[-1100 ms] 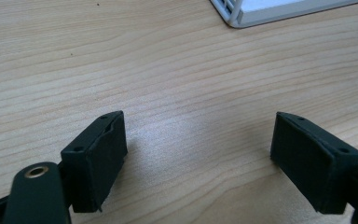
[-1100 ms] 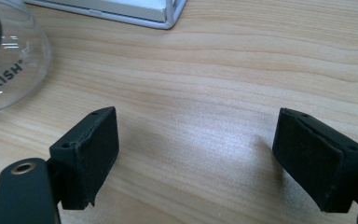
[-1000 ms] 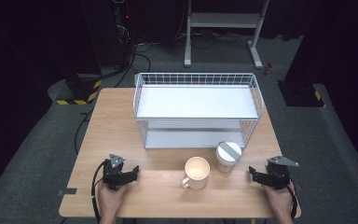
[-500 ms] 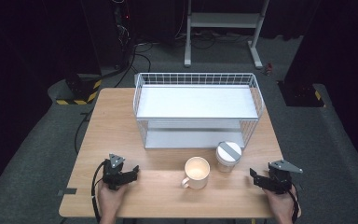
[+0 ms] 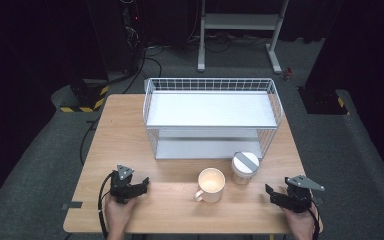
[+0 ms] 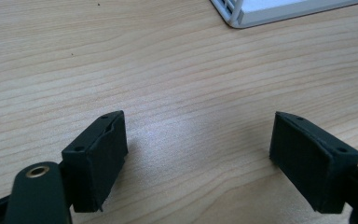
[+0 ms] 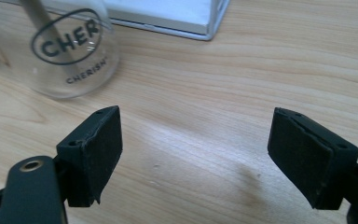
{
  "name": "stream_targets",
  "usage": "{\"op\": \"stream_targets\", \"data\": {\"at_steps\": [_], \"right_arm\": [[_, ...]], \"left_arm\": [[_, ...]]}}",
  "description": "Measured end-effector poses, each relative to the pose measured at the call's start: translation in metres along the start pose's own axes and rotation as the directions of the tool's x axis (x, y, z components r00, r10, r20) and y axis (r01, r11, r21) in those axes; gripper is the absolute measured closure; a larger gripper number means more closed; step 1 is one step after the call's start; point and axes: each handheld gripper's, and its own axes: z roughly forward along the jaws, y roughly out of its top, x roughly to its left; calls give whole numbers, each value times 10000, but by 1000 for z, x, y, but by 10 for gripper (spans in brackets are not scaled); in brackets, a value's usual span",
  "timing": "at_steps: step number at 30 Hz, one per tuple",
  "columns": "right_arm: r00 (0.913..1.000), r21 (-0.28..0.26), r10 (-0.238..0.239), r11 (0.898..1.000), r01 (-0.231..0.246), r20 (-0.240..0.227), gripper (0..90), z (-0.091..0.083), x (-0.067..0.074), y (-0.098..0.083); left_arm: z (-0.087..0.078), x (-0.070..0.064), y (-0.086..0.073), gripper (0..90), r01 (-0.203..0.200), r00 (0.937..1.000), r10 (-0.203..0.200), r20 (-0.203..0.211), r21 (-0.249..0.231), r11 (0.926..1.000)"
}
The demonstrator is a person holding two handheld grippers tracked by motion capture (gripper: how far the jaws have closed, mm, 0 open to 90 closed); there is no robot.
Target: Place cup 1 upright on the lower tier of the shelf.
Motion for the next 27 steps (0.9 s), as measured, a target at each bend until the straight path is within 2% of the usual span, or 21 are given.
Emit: {"op": "stream_targets", "data": {"at_steps": [13,15,18,27], "right_arm": [[9973,-299,-544,9981,530,-501,164,-5,18,2],[9971,-300,-484,9985,467,-594,159,-6,22,2],[9953,-357,-677,9972,653,-686,148,-5,25,3],[9914,-391,-871,9957,836,-980,136,0,37,6]], "left_arm": [[0,0,0,191,-1,10000,1,-3,2,10000],[0,0,0,191,3,10000,-3,-2,0,10000],[0,0,0,191,3,10000,-3,-1,-1,10000],[0,0,0,190,5,10000,-5,2,-1,10000]]}}
